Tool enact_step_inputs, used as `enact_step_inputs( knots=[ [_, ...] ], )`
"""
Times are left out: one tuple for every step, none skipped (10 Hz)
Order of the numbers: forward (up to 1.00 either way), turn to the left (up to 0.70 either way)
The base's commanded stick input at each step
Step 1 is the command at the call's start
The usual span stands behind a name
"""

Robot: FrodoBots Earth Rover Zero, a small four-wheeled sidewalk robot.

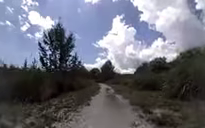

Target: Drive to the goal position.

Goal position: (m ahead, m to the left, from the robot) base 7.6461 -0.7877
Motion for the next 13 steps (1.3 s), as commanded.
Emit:
enact_step_inputs(
  knots=[
    [0.7, 0.0],
    [0.7, 0.0],
    [0.7, 0.0],
    [0.7, 0.0],
    [0.7, 0.0],
    [0.7, 0.0],
    [0.7, 0.0],
    [0.7, 0.0],
    [0.7, 0.0],
    [0.7, 0.0],
    [0.7, 0.0],
    [0.7, 0.0],
    [0.7, 0.0]
  ],
)
